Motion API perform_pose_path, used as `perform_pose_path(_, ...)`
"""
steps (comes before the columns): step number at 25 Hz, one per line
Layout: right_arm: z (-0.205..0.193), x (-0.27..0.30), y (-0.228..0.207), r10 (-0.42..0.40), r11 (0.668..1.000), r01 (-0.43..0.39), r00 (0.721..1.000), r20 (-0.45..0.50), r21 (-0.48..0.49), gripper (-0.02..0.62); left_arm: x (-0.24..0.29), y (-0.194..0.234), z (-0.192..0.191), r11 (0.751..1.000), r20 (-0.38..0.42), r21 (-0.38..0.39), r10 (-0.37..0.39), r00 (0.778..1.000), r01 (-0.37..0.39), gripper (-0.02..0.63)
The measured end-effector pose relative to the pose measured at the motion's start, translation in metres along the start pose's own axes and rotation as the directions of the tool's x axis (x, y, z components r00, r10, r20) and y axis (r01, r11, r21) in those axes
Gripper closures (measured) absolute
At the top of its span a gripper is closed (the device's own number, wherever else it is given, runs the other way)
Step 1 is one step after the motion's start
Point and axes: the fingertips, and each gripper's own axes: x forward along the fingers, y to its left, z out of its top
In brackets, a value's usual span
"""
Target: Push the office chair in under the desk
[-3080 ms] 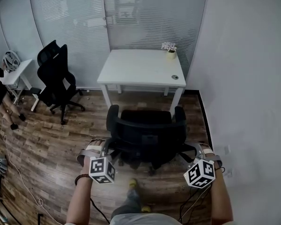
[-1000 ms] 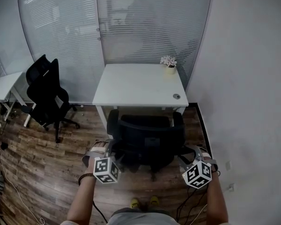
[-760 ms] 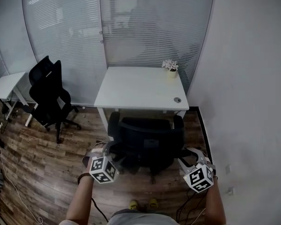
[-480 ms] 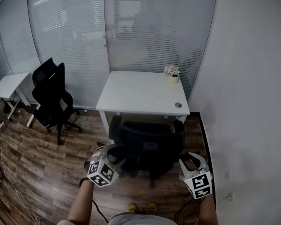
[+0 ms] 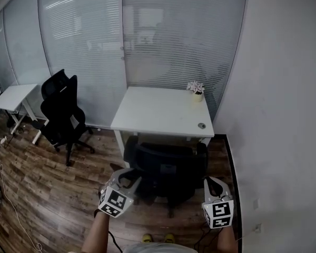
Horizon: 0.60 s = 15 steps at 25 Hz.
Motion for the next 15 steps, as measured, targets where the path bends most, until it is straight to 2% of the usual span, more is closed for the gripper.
perform_pose_path(7, 0.01, -0.009, -0.008, -0.027, 0.998, 0.025, 0.999, 0.034, 0.062, 0.595, -0.013, 0.014, 0.024, 0.989, 0.068, -0.086, 0.128, 0.989, -0.122, 0.552)
perform_pose_path(12, 0.015, -0.017, -0.016, -0.058, 0.994, 0.053, 0.997, 0.05, 0.098, 0.595, -0.021, 0.028, 0.032, 0.965, 0.095, -0.18, 0.211, 0.973, -0.192, 0.604)
perform_pose_path(15, 0.014, -0.021, -0.021, -0.073, 0.991, 0.066, 0.996, 0.054, 0.12, 0.595, -0.025, 0.032, 0.035, 0.951, 0.103, -0.216, 0.246, 0.964, -0.22, 0.607)
